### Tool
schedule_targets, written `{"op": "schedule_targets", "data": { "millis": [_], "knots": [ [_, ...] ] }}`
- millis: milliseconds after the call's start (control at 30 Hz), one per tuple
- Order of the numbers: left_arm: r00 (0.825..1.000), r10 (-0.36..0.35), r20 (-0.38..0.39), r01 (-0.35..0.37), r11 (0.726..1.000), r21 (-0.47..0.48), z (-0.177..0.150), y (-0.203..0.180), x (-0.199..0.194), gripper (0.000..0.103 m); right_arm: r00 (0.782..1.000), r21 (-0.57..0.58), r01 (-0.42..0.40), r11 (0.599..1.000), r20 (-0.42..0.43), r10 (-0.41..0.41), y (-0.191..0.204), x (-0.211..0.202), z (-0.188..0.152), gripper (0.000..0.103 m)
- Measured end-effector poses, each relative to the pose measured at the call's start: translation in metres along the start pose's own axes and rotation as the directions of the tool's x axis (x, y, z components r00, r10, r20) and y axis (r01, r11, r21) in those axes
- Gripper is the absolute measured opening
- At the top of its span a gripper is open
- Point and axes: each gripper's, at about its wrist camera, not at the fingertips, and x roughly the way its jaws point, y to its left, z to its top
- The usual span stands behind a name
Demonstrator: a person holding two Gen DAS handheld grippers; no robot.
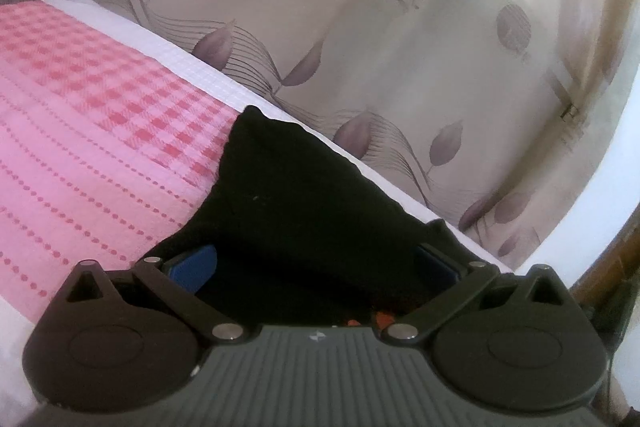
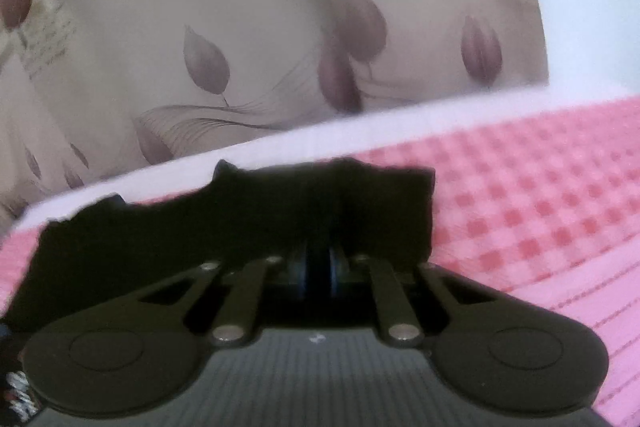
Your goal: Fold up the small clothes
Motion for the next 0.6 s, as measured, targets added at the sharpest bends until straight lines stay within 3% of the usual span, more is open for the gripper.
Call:
{"op": "schedule_targets", "data": {
  "millis": [133, 200, 233, 267, 300, 400, 467, 533, 600],
  "knots": [
    [1.0, 0.007, -0.003, -0.007, 1.0, 0.01, 0.0, -0.001, 0.002, 0.103, 0.996, 0.172, -0.079, 0.982, -0.027, 0.085, -0.027, -0.006, 0.003, 0.011],
    [1.0, 0.006, -0.004, -0.006, 1.0, 0.01, 0.0, -0.001, 0.002, 0.103, 0.988, 0.345, -0.139, 0.928, -0.012, 0.153, -0.05, -0.017, 0.0, 0.015],
    [1.0, 0.005, -0.004, -0.005, 1.0, 0.009, 0.0, -0.001, 0.002, 0.103, 0.983, 0.445, -0.172, 0.879, 0.02, 0.182, -0.066, -0.028, -0.005, 0.019],
    [1.0, 0.005, -0.004, -0.005, 1.0, 0.01, 0.0, -0.001, 0.002, 0.103, 0.98, 0.517, -0.192, 0.834, 0.061, 0.188, -0.08, -0.043, -0.012, 0.02],
    [1.0, 0.003, -0.003, -0.003, 1.0, 0.012, 0.0, -0.001, 0.001, 0.103, 0.979, 0.545, -0.202, 0.814, 0.09, 0.183, -0.089, -0.059, -0.018, 0.022],
    [0.999, -0.034, -0.033, 0.035, 0.998, 0.048, 0.001, -0.005, -0.005, 0.102, 0.974, 0.485, -0.225, 0.845, 0.121, 0.19, -0.093, -0.123, -0.042, 0.023],
    [0.992, -0.092, -0.083, 0.1, 0.99, 0.101, -0.001, -0.014, -0.019, 0.102, 0.965, 0.412, -0.263, 0.872, 0.11, 0.239, -0.087, -0.168, -0.065, 0.037],
    [0.979, -0.158, -0.131, 0.18, 0.969, 0.172, -0.011, -0.025, -0.047, 0.103, 0.965, 0.316, -0.261, 0.912, 0.079, 0.249, -0.078, -0.214, -0.094, 0.088],
    [0.971, -0.18, -0.157, 0.215, 0.945, 0.245, -0.023, -0.031, -0.078, 0.103, 0.978, 0.213, -0.209, 0.954, 0.062, 0.201, -0.07, -0.253, -0.122, 0.096]
  ]
}}
